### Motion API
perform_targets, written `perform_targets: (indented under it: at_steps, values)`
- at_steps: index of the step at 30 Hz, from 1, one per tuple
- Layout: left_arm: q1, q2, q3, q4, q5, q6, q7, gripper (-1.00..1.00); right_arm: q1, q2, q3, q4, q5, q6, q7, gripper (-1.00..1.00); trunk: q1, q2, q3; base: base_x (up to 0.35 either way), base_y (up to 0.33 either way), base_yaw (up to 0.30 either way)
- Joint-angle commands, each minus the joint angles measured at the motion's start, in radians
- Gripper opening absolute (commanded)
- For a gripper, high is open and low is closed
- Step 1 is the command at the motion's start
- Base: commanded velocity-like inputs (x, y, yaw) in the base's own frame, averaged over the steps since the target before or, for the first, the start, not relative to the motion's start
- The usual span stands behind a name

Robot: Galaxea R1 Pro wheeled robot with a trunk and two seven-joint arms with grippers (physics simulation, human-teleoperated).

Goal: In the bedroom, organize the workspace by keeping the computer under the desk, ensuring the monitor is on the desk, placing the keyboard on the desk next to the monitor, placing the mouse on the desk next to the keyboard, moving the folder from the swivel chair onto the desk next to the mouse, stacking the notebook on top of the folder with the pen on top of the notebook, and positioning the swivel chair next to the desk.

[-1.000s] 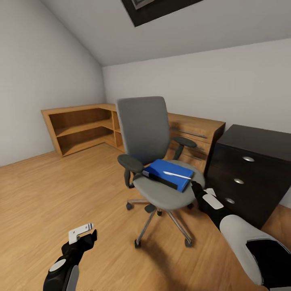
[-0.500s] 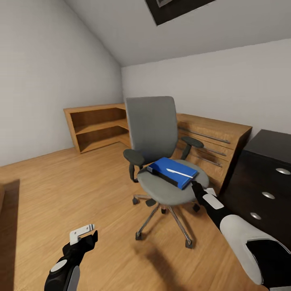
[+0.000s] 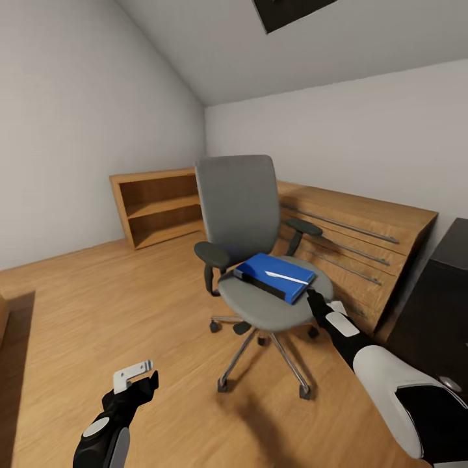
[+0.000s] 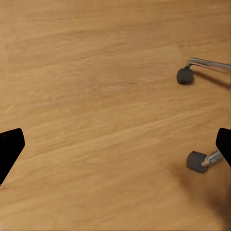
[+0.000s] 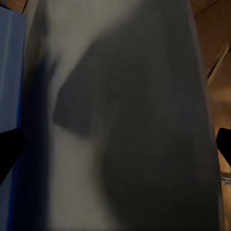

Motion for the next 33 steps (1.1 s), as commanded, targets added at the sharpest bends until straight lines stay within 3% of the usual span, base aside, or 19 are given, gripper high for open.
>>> perform_targets:
  at_steps: [1,10,33]
  values:
    - [-0.001,-0.001,0.0,-0.001,0.007,0.005,0.005,1.0,0.0,0.0,0.012,-0.001,-0.018,-0.003,-0.004,1.0,0.0,0.0,-0.001,0.284,0.0,0.001]
    - [-0.001,-0.001,0.0,-0.001,0.007,0.006,0.002,1.0,0.0,0.0,0.013,-0.001,-0.018,-0.003,-0.002,1.0,0.0,0.0,-0.001,0.069,0.005,0.0]
    - [-0.001,-0.001,0.0,-0.001,0.007,0.006,0.001,1.0,0.0,0.004,0.015,0.0,-0.017,-0.003,-0.001,1.0,0.0,0.0,-0.001,0.189,0.023,0.0]
